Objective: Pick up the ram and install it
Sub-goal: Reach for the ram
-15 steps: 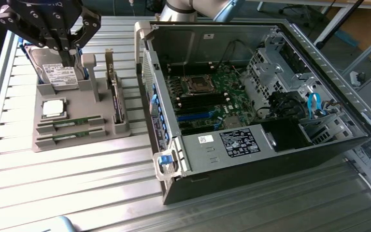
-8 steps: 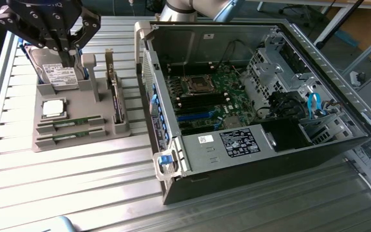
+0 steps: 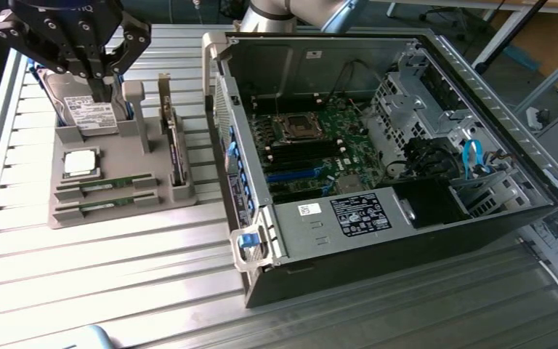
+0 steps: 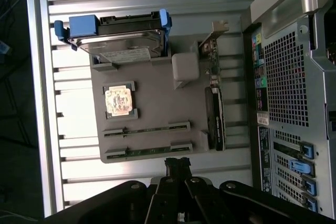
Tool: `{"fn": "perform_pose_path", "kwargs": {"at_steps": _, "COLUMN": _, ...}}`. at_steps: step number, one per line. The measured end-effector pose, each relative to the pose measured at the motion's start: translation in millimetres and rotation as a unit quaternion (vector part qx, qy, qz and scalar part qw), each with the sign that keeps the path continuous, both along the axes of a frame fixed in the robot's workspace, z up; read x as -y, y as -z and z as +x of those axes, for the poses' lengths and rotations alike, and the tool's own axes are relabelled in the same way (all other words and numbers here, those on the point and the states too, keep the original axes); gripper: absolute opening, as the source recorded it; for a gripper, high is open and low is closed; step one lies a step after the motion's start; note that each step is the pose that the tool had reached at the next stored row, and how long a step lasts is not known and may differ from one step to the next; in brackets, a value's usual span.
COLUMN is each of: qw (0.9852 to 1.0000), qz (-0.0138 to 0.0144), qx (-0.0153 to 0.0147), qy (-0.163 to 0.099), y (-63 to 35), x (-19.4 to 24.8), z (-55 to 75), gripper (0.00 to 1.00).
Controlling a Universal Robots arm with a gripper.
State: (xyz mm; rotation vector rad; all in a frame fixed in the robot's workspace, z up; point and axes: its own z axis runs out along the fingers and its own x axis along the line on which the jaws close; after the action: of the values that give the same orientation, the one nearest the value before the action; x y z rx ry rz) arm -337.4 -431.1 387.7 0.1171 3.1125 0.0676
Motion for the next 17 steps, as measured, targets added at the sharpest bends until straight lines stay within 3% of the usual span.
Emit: {"fn": "perform_pose_path", "kwargs": {"at_steps": 17, "qw": 1.0000, "qz": 0.0000, "qx": 0.0000, "qy": 0.000, "y": 0.1, "x": 3.9, "z": -1.2, "gripper": 0.11}}
